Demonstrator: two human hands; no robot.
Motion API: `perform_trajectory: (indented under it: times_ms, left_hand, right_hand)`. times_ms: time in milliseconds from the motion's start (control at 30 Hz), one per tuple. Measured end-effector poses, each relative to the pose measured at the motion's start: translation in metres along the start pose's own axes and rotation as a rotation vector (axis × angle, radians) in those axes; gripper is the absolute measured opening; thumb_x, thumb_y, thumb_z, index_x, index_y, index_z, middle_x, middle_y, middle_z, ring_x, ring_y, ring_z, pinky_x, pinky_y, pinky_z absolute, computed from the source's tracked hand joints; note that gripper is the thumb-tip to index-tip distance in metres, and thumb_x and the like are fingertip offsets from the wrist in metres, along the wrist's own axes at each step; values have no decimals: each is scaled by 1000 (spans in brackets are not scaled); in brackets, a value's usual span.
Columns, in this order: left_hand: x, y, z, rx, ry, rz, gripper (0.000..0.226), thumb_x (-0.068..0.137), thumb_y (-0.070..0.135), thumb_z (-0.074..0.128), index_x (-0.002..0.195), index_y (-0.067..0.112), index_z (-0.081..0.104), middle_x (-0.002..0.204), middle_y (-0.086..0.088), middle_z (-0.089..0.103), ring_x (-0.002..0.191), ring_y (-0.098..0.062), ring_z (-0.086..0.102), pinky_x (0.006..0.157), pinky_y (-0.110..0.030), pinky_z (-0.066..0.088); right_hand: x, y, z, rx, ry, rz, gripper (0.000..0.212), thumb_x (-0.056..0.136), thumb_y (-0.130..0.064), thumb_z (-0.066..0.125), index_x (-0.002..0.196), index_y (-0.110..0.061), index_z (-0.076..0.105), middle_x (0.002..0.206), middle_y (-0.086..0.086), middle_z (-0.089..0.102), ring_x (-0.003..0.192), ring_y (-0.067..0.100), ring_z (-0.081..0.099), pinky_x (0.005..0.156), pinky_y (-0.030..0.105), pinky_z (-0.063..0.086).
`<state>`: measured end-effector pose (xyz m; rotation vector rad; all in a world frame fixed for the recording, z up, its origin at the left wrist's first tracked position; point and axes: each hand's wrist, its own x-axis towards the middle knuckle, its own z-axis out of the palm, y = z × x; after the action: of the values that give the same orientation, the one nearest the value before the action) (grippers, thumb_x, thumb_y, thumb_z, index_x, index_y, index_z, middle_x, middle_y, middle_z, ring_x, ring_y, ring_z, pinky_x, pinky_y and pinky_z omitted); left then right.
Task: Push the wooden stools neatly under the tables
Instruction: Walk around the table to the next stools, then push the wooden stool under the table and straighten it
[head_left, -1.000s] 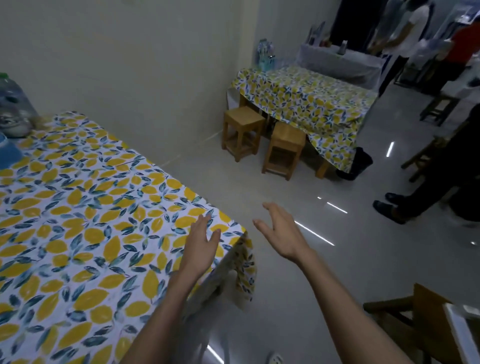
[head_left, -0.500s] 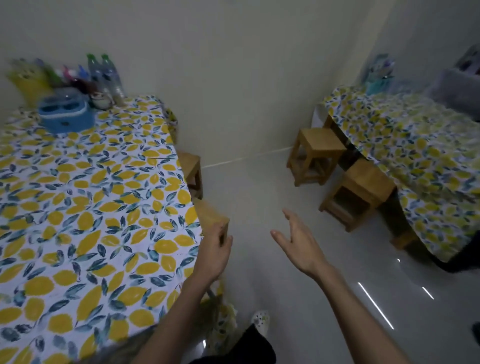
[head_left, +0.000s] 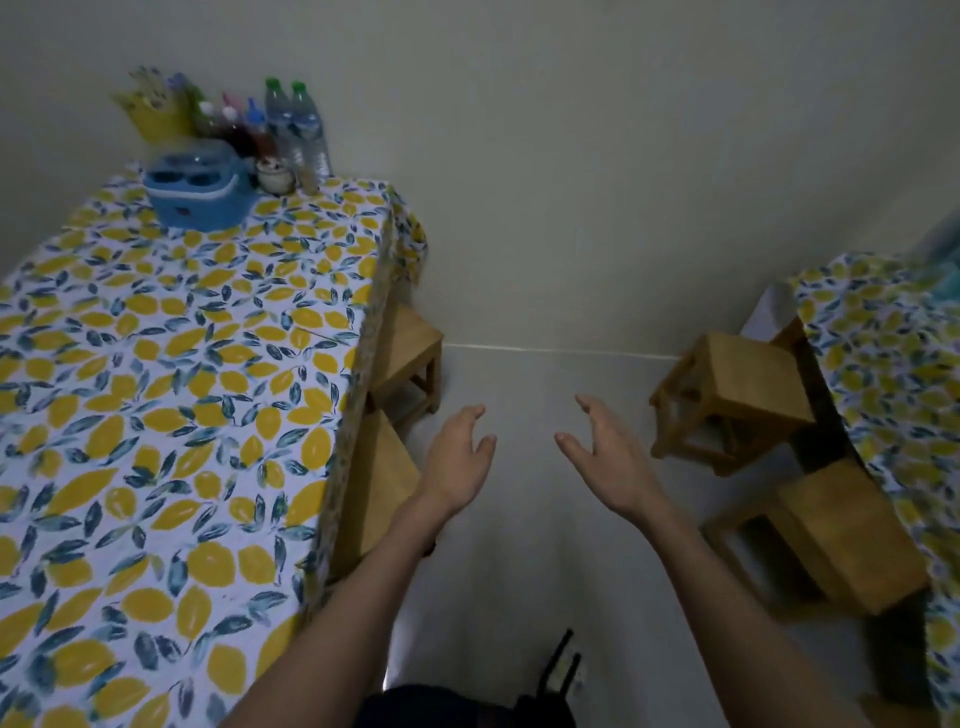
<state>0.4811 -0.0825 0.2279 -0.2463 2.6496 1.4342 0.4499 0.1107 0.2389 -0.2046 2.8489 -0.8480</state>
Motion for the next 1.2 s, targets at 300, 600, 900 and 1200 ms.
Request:
perform_trajectory:
  times_ms: [300, 600, 900, 1200]
  left_hand:
    - [107, 44, 46, -108, 307, -248, 46, 96, 19, 46, 141, 13, 38, 151, -6, 36, 141, -19, 29, 113, -28, 21]
    - [210, 36, 48, -166, 586, -514, 48, 93, 19, 52, 139, 11, 41, 150, -11, 38, 140, -22, 32, 114, -34, 25]
    - [355, 36, 12, -164, 683, -610, 46, 94, 17, 50, 138, 7, 41, 144, -13, 43, 134, -26, 37, 108, -29, 27]
    - [440, 8, 24, -157, 755, -806, 48, 96, 20, 48, 141, 12, 37, 151, -12, 33, 141, -26, 28, 116, -37, 23]
  right_hand:
    - [192, 47, -46, -38, -268, -317, 58, 98, -43, 44, 147, -15, 32, 154, 4, 35, 140, 22, 32, 115, 34, 24]
    - [363, 16, -30, -126, -482, -598, 57, 97, -41, 48, 147, -17, 31, 150, 7, 38, 136, 26, 35, 108, 33, 27]
    - [512, -28, 0, -229, -623, -775, 56, 97, -36, 48, 147, -16, 32, 151, 6, 37, 137, 27, 32, 108, 39, 31]
    - [632, -45, 44, -337, -832, -999, 57, 96, -34, 52, 146, -16, 32, 149, 6, 38, 136, 27, 32, 107, 36, 31]
